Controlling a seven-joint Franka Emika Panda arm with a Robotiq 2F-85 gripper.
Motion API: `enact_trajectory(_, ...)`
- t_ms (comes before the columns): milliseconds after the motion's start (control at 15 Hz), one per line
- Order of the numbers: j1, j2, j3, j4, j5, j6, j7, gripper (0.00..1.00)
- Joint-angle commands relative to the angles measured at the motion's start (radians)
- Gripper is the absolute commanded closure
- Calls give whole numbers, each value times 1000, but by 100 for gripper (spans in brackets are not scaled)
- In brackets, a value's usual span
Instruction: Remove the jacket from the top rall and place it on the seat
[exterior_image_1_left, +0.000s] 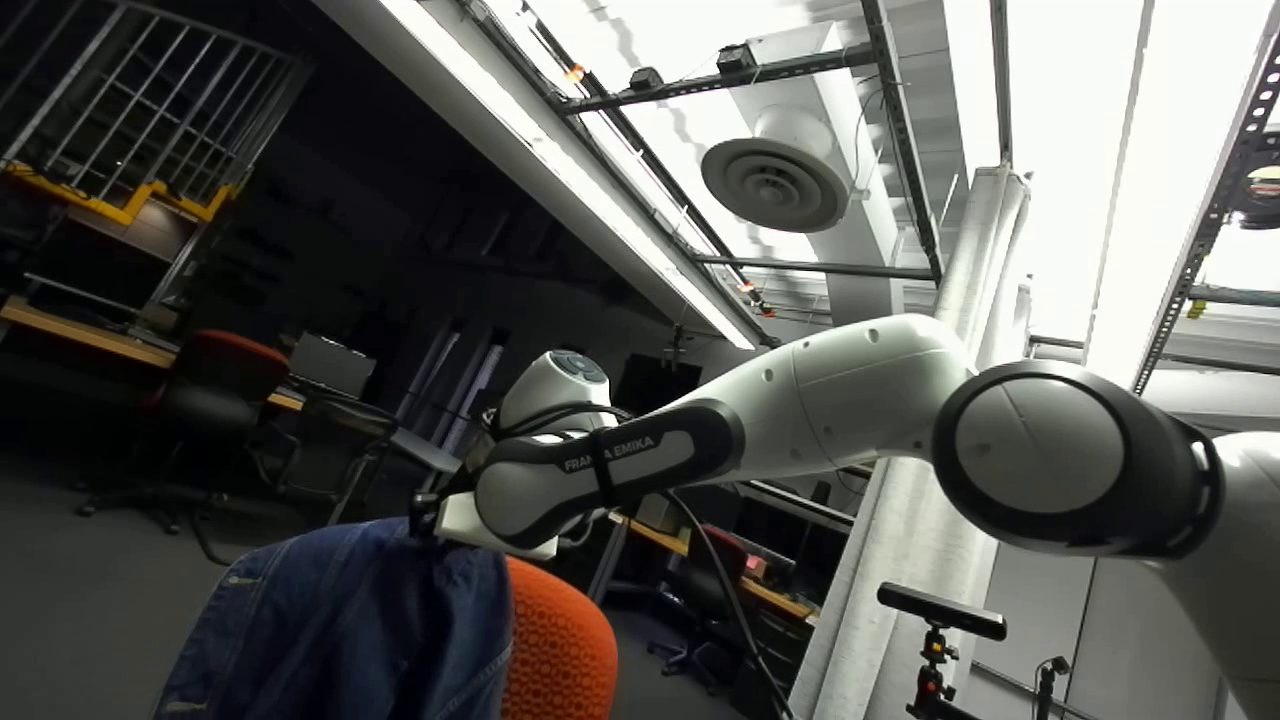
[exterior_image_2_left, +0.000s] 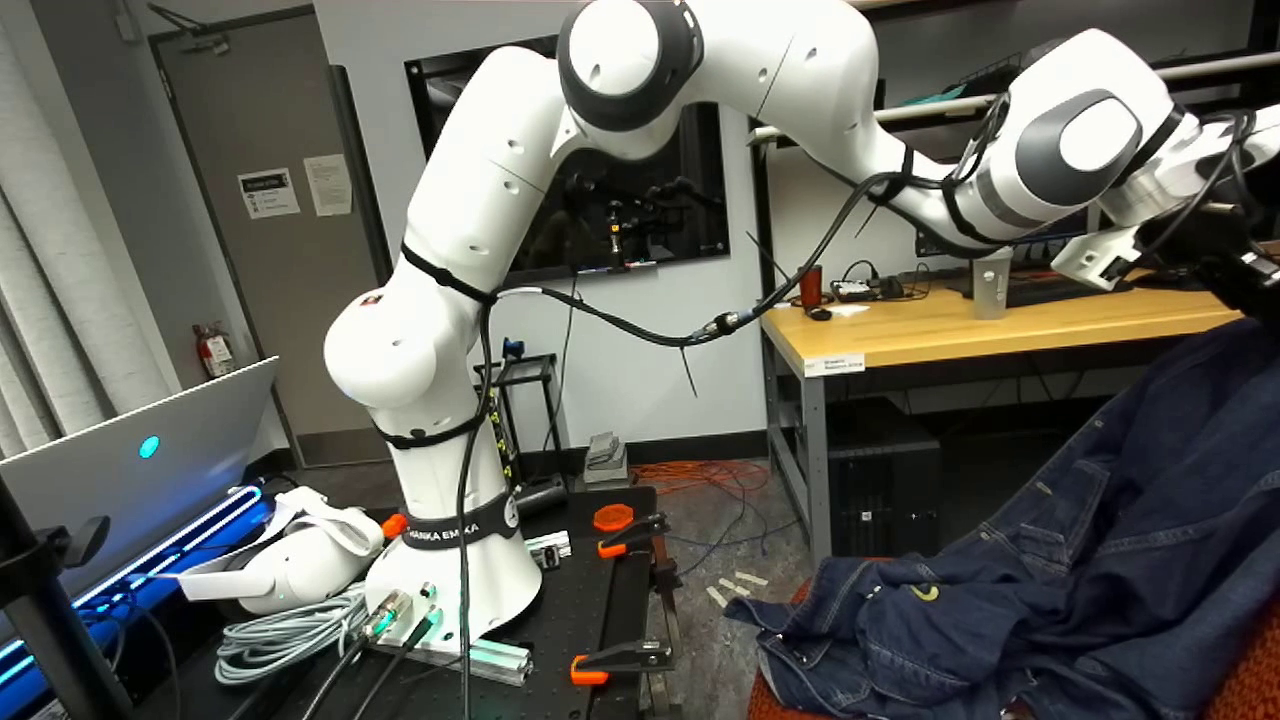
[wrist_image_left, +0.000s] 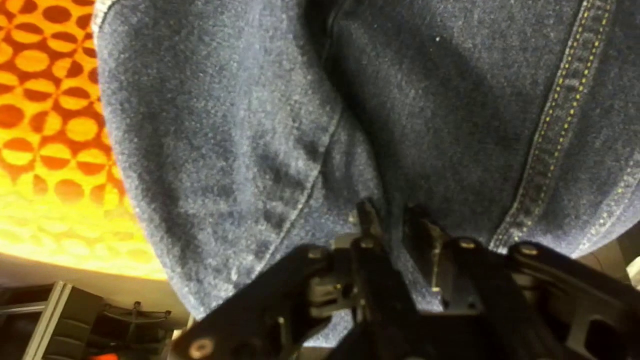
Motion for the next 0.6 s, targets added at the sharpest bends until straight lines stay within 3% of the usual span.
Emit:
enact_trajectory(0, -5, 10, -3, 15, 50, 11, -11, 100)
enact_trajectory(267, -16, -74, 22, -103, 89, 40, -39, 99)
enact_trajectory(533, -19, -231, 82, -320, 122, 109, -125, 99)
